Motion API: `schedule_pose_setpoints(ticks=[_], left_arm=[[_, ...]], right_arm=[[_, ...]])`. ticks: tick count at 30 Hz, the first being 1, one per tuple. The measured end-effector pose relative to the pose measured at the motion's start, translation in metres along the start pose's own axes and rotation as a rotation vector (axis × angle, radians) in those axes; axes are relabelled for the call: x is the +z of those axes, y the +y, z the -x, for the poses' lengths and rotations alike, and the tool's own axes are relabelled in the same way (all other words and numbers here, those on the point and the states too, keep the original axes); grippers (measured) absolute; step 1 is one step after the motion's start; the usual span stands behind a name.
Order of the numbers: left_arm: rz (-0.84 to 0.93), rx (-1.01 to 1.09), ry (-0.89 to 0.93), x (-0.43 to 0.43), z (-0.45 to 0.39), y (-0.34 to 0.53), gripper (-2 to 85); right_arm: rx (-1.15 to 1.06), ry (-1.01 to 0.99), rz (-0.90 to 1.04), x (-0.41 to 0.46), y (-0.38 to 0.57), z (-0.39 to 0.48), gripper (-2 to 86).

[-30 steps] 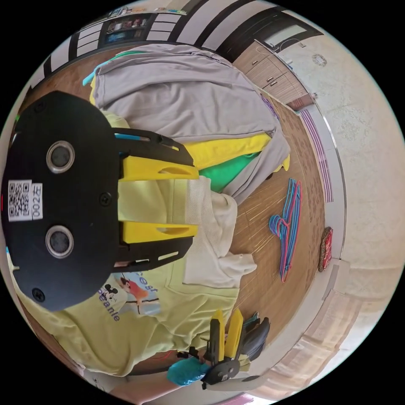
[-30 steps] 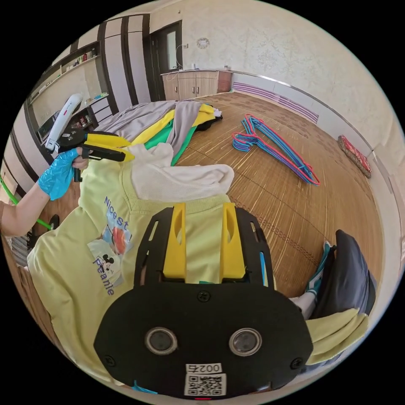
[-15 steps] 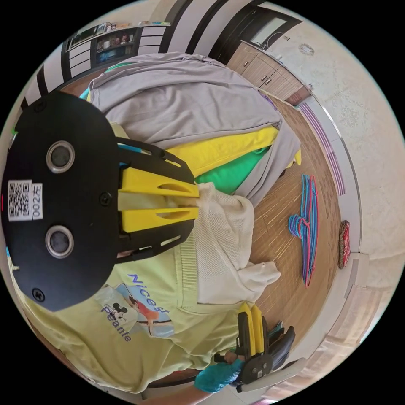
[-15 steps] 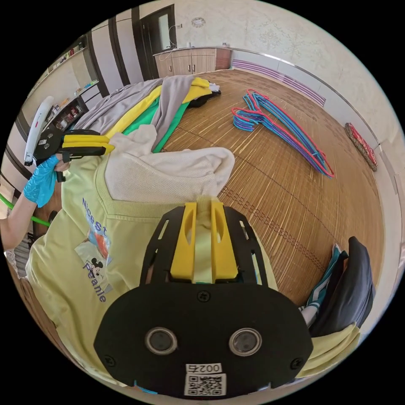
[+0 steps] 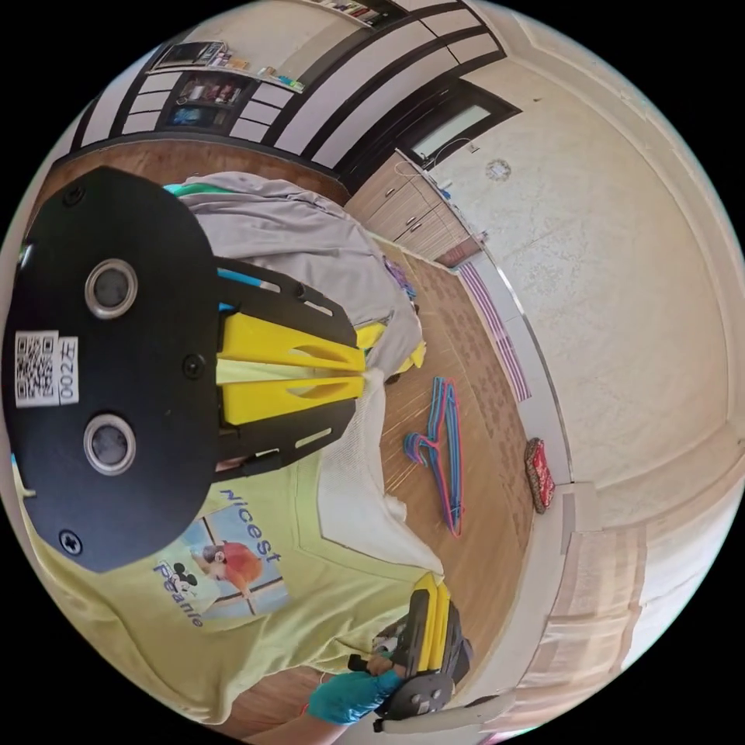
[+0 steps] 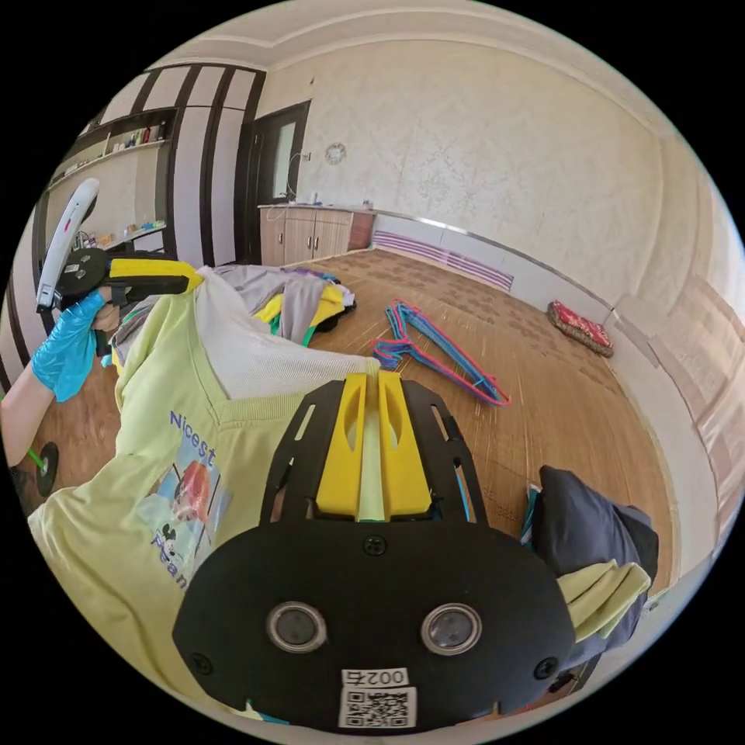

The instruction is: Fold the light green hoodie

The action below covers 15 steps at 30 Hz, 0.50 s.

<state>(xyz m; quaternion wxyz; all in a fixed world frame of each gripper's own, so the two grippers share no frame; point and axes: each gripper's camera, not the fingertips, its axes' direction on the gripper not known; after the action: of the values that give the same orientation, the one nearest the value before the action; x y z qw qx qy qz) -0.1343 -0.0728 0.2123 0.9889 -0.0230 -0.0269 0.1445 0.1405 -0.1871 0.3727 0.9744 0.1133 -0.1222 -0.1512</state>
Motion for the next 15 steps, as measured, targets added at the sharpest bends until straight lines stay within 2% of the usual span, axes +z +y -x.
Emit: schedule_pose_setpoints(ticks=[10,15], left_arm=[[-0.083,-0.027,-0.041,-0.017,0.013,-0.051,7.4],[0.038,0.033,0.017,0.040,0.006,-0.058,6.9]], right_arm=[[0.041,0.123,-0.081,-0.009,-0.040,-0.012,0.9],[0.063,0.123,0.081,0.035,-0.039,-0.021,1.7]])
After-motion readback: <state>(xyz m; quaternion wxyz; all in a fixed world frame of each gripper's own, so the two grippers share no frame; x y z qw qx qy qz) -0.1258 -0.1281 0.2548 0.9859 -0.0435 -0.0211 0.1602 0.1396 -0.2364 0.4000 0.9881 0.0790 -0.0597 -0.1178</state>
